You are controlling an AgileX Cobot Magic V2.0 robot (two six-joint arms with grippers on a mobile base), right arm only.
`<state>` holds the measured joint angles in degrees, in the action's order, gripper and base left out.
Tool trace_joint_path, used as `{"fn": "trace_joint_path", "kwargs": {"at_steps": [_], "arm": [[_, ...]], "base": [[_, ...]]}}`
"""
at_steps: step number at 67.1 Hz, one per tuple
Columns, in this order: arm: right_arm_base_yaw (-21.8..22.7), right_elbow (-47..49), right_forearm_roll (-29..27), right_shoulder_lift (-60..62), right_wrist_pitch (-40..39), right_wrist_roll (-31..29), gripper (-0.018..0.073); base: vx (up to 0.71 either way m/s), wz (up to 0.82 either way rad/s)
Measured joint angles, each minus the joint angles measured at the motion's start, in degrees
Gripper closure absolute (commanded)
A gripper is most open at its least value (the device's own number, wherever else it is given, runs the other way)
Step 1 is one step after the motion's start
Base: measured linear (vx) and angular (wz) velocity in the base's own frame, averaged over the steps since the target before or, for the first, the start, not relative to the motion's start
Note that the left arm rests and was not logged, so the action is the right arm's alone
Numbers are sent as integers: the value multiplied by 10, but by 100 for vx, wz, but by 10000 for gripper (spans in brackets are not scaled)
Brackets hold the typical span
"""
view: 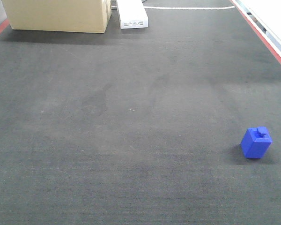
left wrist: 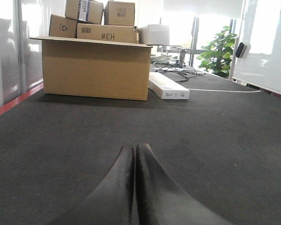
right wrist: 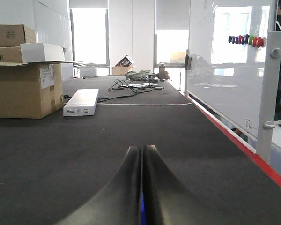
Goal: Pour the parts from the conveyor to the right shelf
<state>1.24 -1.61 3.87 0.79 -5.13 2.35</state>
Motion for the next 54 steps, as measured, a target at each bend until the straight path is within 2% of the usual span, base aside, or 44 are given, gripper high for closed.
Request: {"fn": "trace_joint_path", "kwargs": {"at_steps": [54], "arm": [[0, 0, 0, 0, -1, 0, 568]], "base": [[0, 0]]}}
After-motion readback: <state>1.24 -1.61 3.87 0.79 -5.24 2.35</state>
